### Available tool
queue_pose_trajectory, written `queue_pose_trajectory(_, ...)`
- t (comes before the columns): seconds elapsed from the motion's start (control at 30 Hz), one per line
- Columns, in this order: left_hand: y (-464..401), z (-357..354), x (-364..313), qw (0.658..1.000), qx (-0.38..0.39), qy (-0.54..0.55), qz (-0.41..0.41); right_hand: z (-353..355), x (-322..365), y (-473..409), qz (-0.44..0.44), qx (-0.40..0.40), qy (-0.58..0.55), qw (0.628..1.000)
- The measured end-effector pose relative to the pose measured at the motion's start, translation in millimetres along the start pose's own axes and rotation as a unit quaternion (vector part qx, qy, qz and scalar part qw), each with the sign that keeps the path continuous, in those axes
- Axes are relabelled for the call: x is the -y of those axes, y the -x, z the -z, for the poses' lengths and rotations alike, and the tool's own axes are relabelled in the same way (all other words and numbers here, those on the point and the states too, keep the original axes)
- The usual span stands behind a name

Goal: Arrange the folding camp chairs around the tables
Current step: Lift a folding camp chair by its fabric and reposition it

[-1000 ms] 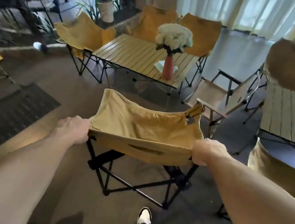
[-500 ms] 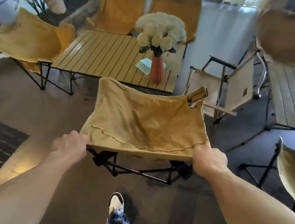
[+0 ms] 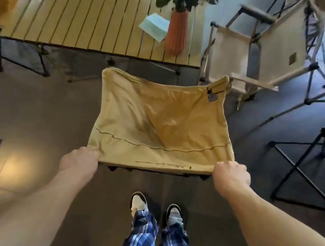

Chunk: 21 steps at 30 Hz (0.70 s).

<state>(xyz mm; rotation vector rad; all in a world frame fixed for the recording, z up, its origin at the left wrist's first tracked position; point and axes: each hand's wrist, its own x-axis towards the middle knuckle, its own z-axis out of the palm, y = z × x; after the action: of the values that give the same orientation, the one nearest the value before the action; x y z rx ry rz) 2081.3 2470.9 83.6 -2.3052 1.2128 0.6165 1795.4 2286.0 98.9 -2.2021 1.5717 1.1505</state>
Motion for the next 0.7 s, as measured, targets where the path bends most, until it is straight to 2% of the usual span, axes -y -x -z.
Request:
queue_pose_trajectory(0.13, 1.7, -39.9, -11.1, 0.998, 0.062, -0.011, -0.02, -48.9, 12.9, -4.8, 0.029, 0.05, 0.031, 0.998)
queue_pose_trajectory(0.27, 4.4, -53.5, -16.6, 0.998, 0.056, 0.004, -0.018, -69.1, 5.3, -6.6, 0.038, 0.048, 0.06, 0.996)
queue_pose_trajectory(0.6, 18.5, -60.1, -19.6, 0.997, 0.054, -0.048, 0.014, -67.4, 0.4, -6.1, 0.095, 0.021, 0.052, 0.994)
queue_pose_trajectory(0.7, 20.0, -65.8, -17.7, 0.998, 0.05, -0.023, 0.023, -64.8, 0.1, -5.1, 0.101, 0.037, 0.064, 0.992)
